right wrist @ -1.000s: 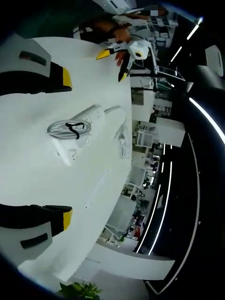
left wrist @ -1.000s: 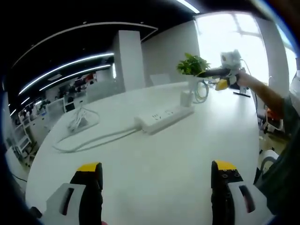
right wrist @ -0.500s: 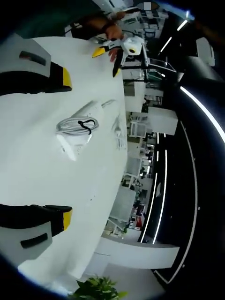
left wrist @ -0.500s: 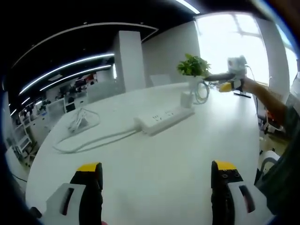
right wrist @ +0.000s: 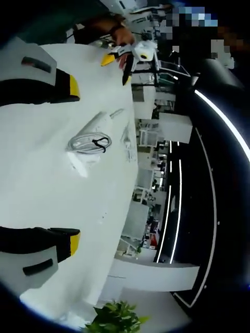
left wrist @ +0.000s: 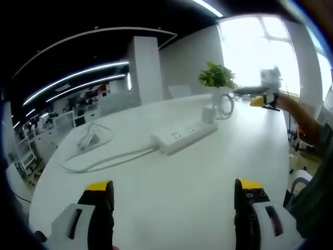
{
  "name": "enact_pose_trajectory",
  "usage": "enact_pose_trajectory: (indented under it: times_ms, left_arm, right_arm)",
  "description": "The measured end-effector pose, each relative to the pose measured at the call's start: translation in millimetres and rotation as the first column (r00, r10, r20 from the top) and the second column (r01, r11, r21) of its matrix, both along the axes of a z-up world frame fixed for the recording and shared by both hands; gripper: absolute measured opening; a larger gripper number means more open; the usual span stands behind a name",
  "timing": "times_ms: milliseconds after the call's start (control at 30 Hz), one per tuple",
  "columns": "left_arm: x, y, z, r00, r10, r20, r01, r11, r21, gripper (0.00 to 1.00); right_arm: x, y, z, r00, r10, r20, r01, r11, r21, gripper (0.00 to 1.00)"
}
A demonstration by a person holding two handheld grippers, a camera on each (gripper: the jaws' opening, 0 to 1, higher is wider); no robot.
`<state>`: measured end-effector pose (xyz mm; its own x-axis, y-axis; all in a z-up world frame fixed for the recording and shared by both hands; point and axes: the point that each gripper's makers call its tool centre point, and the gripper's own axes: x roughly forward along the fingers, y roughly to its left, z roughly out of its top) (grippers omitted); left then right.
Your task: Straighten the power strip on the desk, plug the charger into it
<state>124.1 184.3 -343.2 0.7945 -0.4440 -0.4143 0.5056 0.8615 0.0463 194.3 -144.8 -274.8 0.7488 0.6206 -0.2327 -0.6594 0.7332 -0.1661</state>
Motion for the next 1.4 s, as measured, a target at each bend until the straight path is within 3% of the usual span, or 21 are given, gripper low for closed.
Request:
enact_pose_trajectory:
  times_ms: [733, 1000, 1400]
  left_arm:
    - [6.2, 0.7, 7.7, 1.000, 0.015, 0.024, -0.015, 1.000, -0.022, 0.99]
    - [6.0, -1.0, 9.4, 1.000, 0.011, 0.029, -0.010, 1.000, -0.027, 0.99]
    - [5.4, -5.0, 5.7, 1.000, 0.002, 0.023, -0.001, 1.000, -0.028, 0.99]
  right_arm:
    - [-21.1, -13.6, -29.5, 0.995, -0.082, -0.048, 0.088, 0.987, 0.134, 0.99]
    - [-22.7, -17.2, -41.4, 0.992, -0.110, -0.065, 0.118, 0.984, 0.136, 0.98]
    - [-25.9, -17.8, -43.2, 0.991, -0.111, -0.070, 0.119, 0.986, 0.120, 0.98]
